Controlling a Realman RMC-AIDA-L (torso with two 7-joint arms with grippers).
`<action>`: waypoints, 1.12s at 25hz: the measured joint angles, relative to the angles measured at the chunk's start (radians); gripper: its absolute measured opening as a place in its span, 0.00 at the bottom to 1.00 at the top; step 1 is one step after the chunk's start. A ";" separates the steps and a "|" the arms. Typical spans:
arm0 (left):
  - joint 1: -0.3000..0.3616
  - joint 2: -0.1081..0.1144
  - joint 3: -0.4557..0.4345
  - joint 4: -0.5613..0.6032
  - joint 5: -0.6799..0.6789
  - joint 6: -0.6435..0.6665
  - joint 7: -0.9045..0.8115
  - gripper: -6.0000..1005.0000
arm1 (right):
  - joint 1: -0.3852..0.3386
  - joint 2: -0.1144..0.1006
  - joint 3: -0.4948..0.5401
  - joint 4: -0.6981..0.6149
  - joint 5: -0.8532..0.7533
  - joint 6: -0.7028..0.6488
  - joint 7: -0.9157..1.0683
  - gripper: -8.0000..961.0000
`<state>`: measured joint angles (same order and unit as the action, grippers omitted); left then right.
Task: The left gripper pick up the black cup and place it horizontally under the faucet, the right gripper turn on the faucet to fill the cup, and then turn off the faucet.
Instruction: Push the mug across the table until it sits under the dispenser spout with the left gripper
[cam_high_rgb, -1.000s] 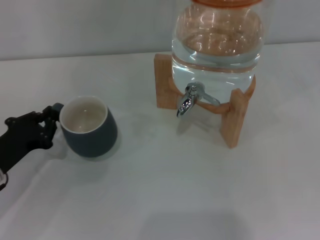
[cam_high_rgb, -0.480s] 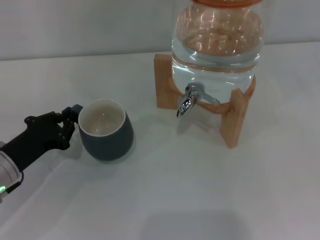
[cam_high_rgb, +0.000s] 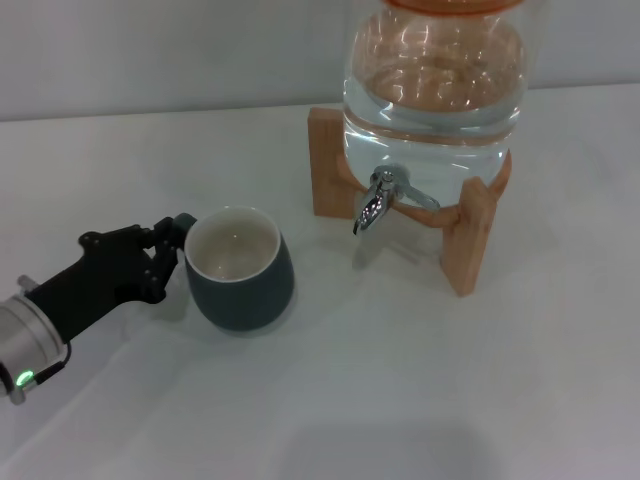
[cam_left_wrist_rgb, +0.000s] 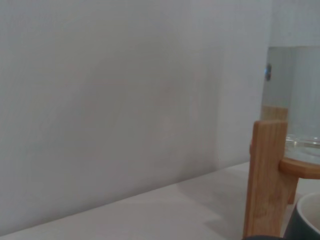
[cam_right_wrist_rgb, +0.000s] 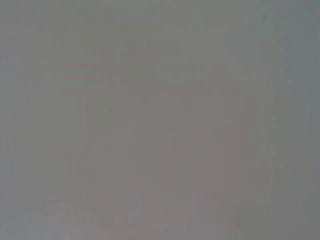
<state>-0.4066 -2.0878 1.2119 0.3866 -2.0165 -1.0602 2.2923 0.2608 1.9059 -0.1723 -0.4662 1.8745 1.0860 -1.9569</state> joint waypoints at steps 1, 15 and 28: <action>-0.002 0.000 0.007 0.001 0.000 0.000 -0.002 0.11 | 0.000 0.000 -0.001 0.000 0.000 0.000 0.000 0.88; -0.015 -0.002 0.052 0.009 -0.004 -0.035 -0.029 0.11 | 0.000 -0.001 -0.002 0.000 0.000 0.000 0.000 0.88; -0.016 0.002 0.051 0.009 -0.004 -0.018 -0.025 0.11 | 0.001 0.002 -0.004 0.000 0.000 -0.010 0.000 0.88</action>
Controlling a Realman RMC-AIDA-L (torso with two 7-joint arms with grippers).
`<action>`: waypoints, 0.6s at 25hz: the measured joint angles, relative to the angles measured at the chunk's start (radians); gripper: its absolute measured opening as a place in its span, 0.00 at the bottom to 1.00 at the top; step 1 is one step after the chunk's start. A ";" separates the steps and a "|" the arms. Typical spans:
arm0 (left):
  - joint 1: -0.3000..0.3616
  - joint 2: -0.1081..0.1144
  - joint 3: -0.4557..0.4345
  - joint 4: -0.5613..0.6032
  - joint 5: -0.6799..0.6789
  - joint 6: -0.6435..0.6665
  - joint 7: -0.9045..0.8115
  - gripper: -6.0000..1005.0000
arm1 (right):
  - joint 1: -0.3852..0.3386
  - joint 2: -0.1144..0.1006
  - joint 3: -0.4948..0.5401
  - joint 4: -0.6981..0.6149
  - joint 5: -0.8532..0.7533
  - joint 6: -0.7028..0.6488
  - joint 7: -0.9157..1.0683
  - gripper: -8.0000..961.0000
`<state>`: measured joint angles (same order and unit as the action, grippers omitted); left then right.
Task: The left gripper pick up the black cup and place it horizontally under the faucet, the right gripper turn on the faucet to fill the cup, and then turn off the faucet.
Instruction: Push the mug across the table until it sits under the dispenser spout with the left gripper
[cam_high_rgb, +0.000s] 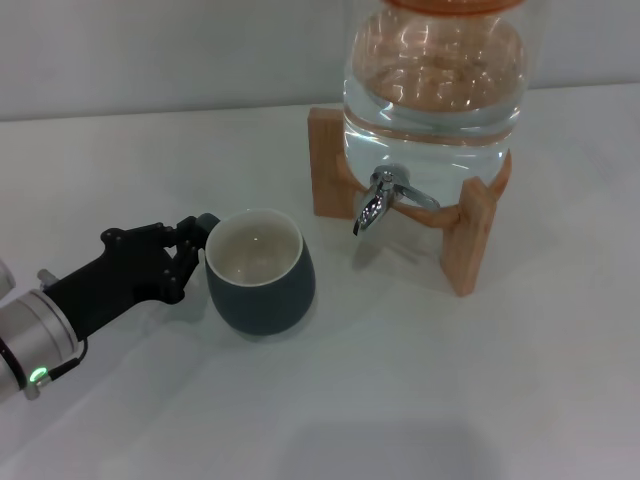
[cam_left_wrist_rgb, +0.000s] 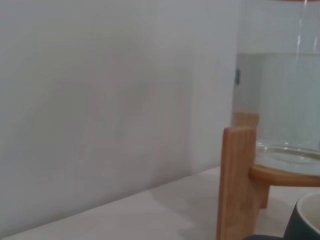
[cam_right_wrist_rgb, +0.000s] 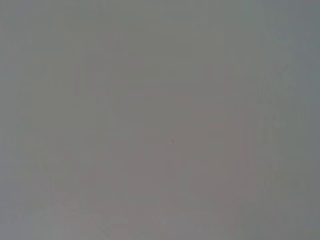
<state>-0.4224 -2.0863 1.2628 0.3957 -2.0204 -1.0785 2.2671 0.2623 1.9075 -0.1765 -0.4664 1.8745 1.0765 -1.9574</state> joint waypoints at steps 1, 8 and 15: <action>-0.002 0.000 0.000 -0.002 0.000 0.008 0.000 0.11 | 0.000 0.000 0.000 0.000 0.000 0.000 0.000 0.88; -0.017 0.000 0.002 -0.014 0.000 0.063 0.002 0.11 | 0.001 0.001 0.000 0.000 0.000 -0.003 -0.001 0.88; -0.052 -0.002 0.003 -0.050 0.006 0.067 0.004 0.11 | 0.002 0.001 0.000 0.000 0.000 -0.003 -0.003 0.88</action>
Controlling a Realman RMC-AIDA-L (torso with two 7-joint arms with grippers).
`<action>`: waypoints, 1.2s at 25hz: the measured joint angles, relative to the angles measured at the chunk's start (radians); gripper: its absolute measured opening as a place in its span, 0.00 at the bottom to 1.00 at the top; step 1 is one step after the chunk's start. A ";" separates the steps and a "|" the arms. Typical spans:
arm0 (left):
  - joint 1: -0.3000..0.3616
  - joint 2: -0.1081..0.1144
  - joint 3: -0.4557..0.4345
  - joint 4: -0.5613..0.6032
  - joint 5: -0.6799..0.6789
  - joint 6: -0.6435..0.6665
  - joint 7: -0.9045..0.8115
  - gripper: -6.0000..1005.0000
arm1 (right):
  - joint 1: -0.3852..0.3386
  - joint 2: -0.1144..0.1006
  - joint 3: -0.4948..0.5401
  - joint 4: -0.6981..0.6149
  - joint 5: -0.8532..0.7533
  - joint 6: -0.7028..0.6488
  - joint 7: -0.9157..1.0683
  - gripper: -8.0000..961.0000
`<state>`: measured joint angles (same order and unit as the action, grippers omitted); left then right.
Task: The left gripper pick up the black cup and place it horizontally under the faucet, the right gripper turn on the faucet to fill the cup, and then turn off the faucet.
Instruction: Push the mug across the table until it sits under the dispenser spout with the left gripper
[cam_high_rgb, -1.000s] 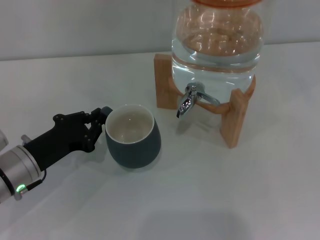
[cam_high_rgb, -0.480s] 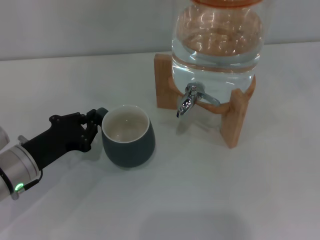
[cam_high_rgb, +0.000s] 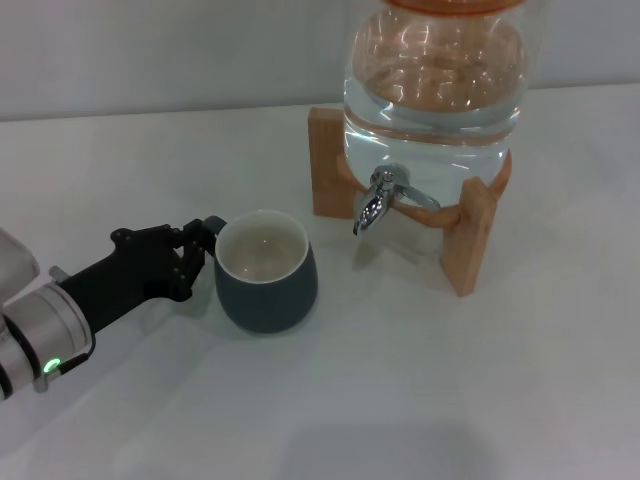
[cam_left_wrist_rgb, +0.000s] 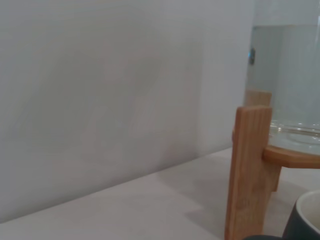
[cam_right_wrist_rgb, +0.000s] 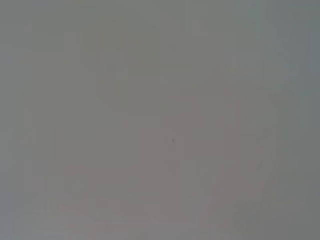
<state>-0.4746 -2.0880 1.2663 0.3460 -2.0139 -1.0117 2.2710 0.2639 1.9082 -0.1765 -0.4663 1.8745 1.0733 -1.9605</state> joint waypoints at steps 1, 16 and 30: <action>-0.004 0.000 0.000 -0.004 0.001 0.000 0.000 0.11 | 0.000 0.000 0.000 0.000 0.000 0.000 0.000 0.88; -0.015 -0.004 0.055 -0.013 -0.004 0.001 -0.002 0.11 | -0.002 0.000 -0.002 0.001 -0.001 0.001 -0.007 0.88; -0.034 -0.005 0.056 -0.014 -0.030 0.028 0.002 0.11 | -0.005 0.001 -0.003 0.002 -0.002 0.006 -0.008 0.88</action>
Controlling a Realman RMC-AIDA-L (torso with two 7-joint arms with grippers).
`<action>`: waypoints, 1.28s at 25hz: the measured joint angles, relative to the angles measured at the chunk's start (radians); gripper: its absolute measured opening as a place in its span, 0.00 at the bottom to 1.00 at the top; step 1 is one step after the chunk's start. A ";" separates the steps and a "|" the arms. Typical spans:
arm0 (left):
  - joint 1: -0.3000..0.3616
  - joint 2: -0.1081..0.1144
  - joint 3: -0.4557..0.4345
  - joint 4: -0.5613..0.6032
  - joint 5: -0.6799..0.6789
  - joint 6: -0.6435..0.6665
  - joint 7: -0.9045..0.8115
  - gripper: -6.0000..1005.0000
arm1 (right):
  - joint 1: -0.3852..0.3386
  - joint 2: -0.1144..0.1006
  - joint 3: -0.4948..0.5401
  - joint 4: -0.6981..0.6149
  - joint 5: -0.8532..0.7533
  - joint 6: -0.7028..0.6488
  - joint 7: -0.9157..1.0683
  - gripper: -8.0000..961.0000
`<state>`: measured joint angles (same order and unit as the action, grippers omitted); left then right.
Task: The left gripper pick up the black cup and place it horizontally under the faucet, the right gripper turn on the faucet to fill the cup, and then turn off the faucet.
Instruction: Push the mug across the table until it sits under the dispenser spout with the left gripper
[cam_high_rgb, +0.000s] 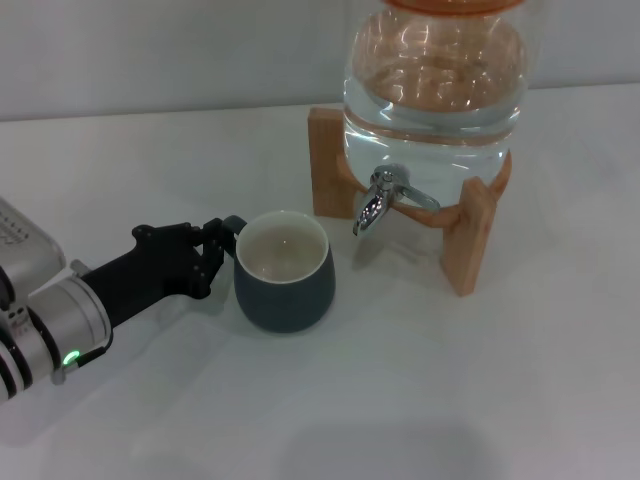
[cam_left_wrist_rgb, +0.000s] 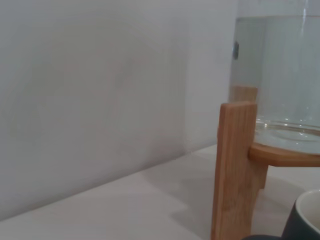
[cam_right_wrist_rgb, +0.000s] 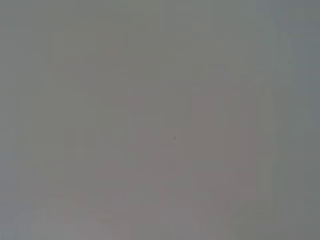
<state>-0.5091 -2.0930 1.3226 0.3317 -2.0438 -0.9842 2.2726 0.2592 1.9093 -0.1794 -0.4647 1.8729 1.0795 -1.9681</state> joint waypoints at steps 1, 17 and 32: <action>-0.004 0.000 0.000 0.000 0.000 0.004 0.001 0.11 | 0.000 0.000 0.000 0.000 0.000 0.000 0.000 0.88; -0.070 -0.002 0.009 -0.050 -0.013 0.026 0.027 0.11 | 0.001 0.002 0.000 0.000 -0.011 -0.005 0.000 0.88; -0.088 -0.005 0.141 -0.047 -0.097 0.025 0.025 0.11 | 0.011 0.000 0.000 0.011 -0.012 -0.006 -0.013 0.88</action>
<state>-0.5966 -2.0982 1.4641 0.2845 -2.1406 -0.9596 2.2980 0.2700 1.9091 -0.1794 -0.4540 1.8605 1.0737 -1.9815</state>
